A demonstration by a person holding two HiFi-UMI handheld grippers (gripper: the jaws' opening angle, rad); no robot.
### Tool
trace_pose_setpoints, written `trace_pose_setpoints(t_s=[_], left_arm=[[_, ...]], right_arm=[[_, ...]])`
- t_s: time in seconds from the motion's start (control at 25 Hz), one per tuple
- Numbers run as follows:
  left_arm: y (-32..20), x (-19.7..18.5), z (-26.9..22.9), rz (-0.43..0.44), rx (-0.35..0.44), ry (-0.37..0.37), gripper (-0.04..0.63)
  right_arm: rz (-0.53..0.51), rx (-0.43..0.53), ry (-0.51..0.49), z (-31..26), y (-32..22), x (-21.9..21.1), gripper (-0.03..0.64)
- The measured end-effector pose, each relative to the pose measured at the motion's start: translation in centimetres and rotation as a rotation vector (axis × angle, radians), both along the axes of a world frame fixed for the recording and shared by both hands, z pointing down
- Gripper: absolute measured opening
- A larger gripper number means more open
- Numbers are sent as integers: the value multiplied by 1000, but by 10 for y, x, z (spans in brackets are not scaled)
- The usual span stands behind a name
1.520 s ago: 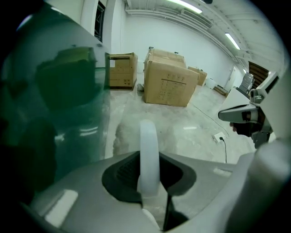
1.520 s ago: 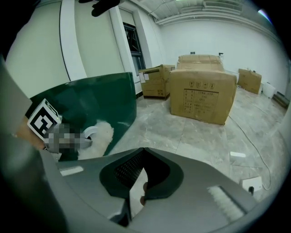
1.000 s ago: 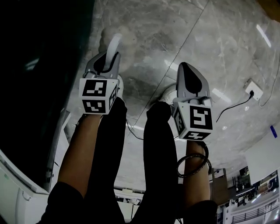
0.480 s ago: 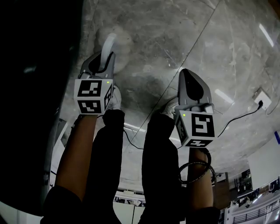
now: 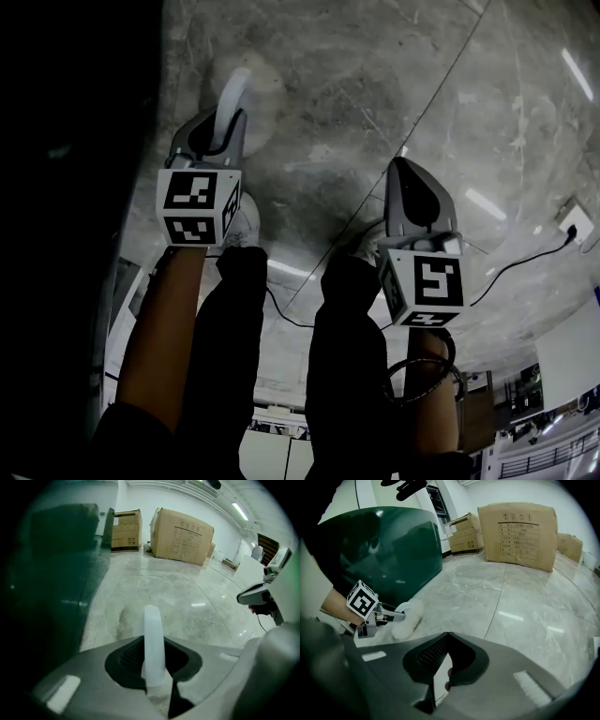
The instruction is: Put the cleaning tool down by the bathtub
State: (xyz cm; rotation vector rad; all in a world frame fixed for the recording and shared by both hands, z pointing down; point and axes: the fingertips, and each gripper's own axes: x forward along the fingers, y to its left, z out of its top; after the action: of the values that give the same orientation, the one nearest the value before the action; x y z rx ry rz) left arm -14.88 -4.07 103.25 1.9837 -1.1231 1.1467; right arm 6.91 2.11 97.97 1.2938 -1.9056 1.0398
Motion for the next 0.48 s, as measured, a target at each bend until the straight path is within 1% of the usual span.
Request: trace_pose_setpoints(t_s=[0.16, 0.36, 0.48], left_arm=[[-3, 4, 4, 6, 22, 11, 84], [-4, 5, 5, 26, 32, 17, 86], [-3, 4, 5, 23, 31, 24, 85]], right_arm=[[2, -3, 4, 5, 3, 1, 14], [6, -12, 7, 8, 9, 3, 14], [8, -16, 7, 7, 12, 2, 14]])
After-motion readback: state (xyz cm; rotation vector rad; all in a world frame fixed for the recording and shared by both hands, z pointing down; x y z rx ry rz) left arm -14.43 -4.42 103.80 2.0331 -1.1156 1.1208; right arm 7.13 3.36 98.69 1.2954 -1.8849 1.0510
